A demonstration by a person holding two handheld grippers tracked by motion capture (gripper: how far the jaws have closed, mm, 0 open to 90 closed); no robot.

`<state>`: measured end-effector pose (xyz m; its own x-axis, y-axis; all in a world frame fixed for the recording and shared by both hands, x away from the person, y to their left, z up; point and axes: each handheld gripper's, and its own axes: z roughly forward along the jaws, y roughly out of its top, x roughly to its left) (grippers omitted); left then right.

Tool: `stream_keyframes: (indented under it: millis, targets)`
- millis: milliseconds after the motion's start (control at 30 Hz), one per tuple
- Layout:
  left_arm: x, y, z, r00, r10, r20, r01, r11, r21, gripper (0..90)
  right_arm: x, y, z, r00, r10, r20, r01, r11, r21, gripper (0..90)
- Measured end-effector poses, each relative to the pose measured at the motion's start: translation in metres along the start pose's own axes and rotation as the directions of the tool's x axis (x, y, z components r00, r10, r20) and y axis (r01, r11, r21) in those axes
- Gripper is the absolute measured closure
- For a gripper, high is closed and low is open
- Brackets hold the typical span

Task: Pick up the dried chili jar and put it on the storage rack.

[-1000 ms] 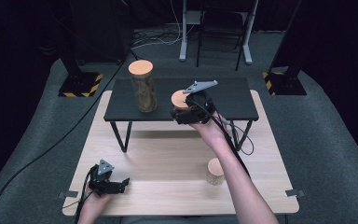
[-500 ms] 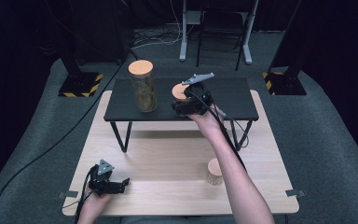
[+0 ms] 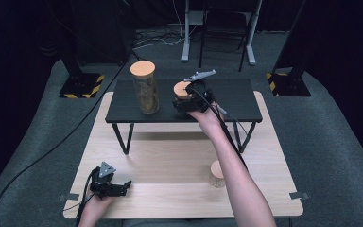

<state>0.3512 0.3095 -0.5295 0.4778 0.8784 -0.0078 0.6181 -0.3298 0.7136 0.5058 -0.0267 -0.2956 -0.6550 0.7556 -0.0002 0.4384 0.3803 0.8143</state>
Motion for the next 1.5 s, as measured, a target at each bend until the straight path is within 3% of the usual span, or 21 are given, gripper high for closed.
stream_keyframes:
  millis: [300, 633, 767, 1067, 1500]
  targets:
    - [0.000, 0.000, 0.000, 1.0000, 0.001, 0.000, -0.001, 1.0000, 0.000, 2.0, -0.001, -0.010, -0.003, 1.0000, 0.000, -0.004, 0.000, 1.0000, -0.003, 15.1]
    - [0.000, 0.000, 0.000, 1.0000, 0.001, 0.000, -0.001, 1.0000, 0.000, 2.0, -0.009, -0.027, -0.024, 0.9998, 0.020, -0.004, -0.020, 0.9988, -0.045, 11.9]
    - [0.000, 0.000, 0.000, 1.0000, 0.001, 0.000, -0.001, 1.0000, 0.000, 1.9, -0.011, -0.035, -0.031, 0.9998, 0.015, 0.013, -0.014, 0.9983, -0.056, 11.9]
    - [0.000, 0.000, 0.000, 1.0000, 0.001, 0.000, -0.001, 1.0000, 0.000, 2.0, -0.006, -0.049, -0.050, 1.0000, -0.004, 0.004, 0.004, 0.9959, -0.090, 10.2]
    - [0.000, 0.000, 0.000, 1.0000, -0.001, -0.002, 0.001, 1.0000, -0.001, 2.0, -0.005, -0.087, -0.077, 0.9997, 0.014, 0.022, -0.011, 0.9904, -0.138, 6.5]
